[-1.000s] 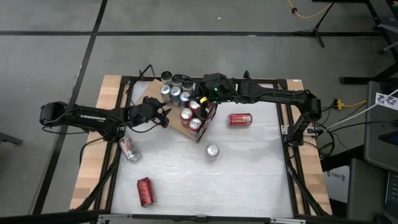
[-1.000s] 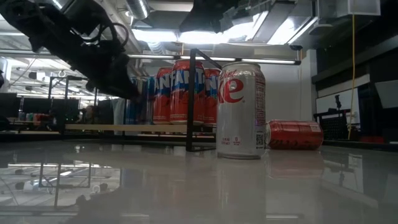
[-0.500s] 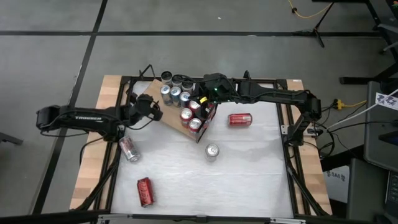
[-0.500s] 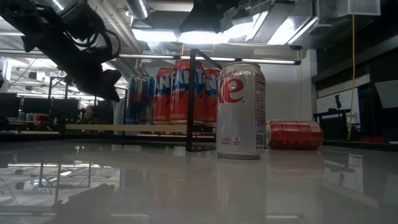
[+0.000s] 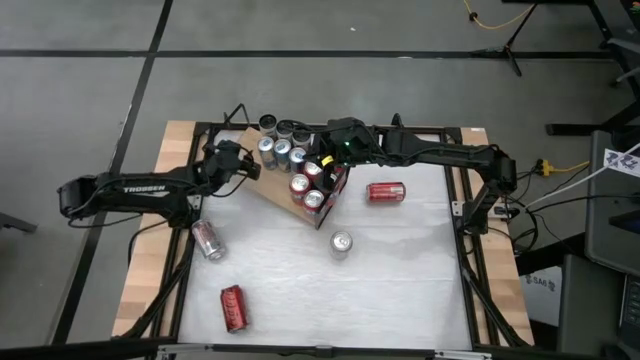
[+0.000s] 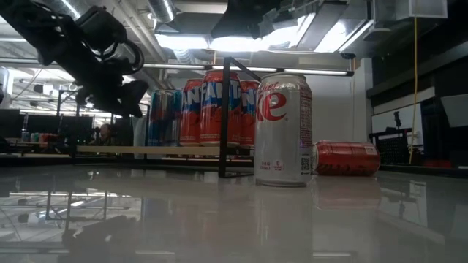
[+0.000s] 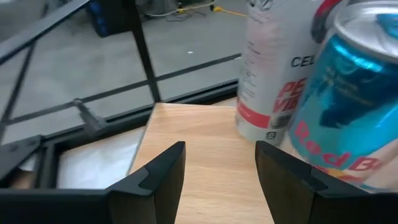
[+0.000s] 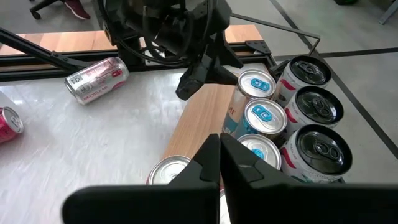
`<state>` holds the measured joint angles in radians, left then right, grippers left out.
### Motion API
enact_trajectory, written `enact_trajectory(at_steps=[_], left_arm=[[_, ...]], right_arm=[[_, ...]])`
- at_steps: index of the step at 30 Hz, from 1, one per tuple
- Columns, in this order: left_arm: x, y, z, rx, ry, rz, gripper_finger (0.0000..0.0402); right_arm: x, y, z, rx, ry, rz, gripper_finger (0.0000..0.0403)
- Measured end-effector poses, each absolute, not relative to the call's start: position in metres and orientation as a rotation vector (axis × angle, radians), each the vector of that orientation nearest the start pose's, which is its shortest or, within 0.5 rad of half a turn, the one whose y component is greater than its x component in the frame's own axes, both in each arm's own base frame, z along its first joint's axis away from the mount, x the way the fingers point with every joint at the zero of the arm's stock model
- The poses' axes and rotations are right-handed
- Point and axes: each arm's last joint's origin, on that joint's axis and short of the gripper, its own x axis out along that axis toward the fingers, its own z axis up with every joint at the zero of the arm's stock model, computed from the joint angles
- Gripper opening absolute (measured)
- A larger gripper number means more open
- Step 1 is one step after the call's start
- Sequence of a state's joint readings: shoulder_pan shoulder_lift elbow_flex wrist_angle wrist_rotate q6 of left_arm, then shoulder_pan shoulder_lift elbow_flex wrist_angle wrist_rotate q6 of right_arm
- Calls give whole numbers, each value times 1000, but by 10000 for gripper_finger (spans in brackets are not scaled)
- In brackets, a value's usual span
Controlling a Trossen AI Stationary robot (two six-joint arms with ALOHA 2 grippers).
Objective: Pick and place cans onto a shelf
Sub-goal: Put the blue and white soda can on the shelf aligned with the other blue and white soda cans
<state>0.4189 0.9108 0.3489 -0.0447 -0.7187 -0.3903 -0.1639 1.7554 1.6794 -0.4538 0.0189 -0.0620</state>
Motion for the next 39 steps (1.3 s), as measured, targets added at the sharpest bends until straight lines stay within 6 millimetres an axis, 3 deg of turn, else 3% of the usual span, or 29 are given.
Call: enact_trajectory(at_steps=[19,39], left_arm=[[153,88,183,-287,411,1042,188],[161,72,182,-267,427,934,188]], right_arm=[[395,-66,355,-22,535,-162,1],[395,-66,355,-22,536,-162,1]])
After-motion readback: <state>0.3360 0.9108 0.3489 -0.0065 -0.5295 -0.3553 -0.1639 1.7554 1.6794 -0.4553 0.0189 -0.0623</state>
